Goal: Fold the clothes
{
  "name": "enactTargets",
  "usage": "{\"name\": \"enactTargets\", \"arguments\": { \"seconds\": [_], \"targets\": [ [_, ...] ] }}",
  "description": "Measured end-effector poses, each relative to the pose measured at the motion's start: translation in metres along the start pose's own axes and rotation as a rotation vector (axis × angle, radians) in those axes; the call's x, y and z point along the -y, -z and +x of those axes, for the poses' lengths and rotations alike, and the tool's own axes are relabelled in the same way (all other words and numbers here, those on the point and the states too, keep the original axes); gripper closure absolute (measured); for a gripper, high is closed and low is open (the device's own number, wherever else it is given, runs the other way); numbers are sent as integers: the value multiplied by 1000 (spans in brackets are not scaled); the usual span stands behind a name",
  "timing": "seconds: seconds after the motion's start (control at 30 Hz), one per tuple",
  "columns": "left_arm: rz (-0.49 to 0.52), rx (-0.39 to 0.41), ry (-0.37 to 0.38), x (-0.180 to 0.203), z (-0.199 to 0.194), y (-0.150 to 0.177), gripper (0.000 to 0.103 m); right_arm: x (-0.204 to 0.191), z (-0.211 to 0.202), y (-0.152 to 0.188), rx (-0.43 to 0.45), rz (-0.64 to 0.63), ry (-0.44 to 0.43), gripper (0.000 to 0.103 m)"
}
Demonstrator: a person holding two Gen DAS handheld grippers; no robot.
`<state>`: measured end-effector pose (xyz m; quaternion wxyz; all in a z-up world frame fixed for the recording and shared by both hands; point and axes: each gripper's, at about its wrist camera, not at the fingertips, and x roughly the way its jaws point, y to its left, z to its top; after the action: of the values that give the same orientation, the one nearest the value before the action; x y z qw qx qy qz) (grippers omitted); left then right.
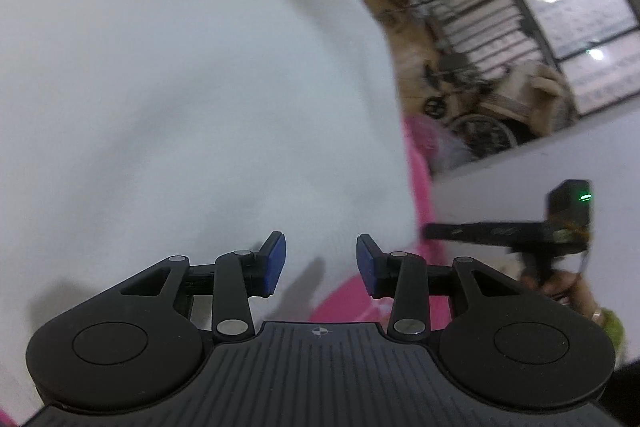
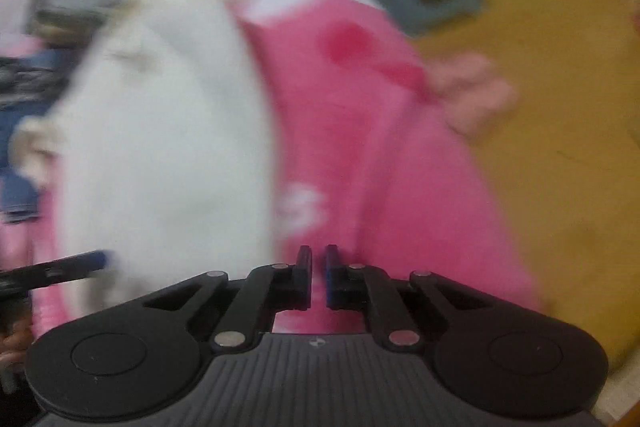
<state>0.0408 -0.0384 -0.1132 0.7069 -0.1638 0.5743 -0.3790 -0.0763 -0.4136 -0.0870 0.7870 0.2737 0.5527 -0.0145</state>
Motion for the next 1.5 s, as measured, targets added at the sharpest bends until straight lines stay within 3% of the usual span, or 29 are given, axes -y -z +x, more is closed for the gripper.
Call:
{"name": "enactTargets", "arguments": {
  "seconds": [0.1,0.17,0.23,0.33,0.47,0.6,0.67,0.7,0.73,0.77,0.83,0.87,1.0,1.07,1.27,1.5],
  "targets": [
    [8,9,-46,2,4,-1,64,3,-18,-32,110,44,-96,77],
    [13,14,-76,4,6,-1,64,-8,-20,-70,189,48,-180,52],
    [20,20,-106,6,9,-2,64,-17,-4,-108,215,75,-254,45],
    [65,37,-155,11,4,-1,65,-34,37,-163,188,98,-303,43],
    [152,79,-230,18,-2,1,65,-54,97,-213,97,154,-288,42],
    [216,95,-258,15,-6,-1,65,-72,145,-225,14,114,-259,36],
    [238,92,-251,13,-6,1,65,-84,151,-227,38,62,-240,32],
    [244,89,-248,11,-5,0,65,-90,151,-228,60,30,-231,33],
    [238,86,-238,10,-3,0,65,-96,151,-228,81,-2,-223,42],
    [233,83,-229,9,-2,0,65,-100,152,-229,101,-34,-209,59],
    [218,76,-212,5,-1,0,65,-107,148,-232,153,-89,-194,77],
    [212,71,-204,4,0,-1,65,-111,144,-236,188,-111,-199,79],
    [216,54,-186,0,-1,-2,65,-129,117,-258,398,-177,-207,81],
    [236,46,-189,-1,-2,-1,65,-134,111,-278,462,-164,-214,81],
    [260,41,-194,-2,1,4,65,-148,139,-317,494,-199,-151,81],
    [259,73,-214,5,-1,14,65,-145,197,-317,436,-144,-122,77]
  ]
}}
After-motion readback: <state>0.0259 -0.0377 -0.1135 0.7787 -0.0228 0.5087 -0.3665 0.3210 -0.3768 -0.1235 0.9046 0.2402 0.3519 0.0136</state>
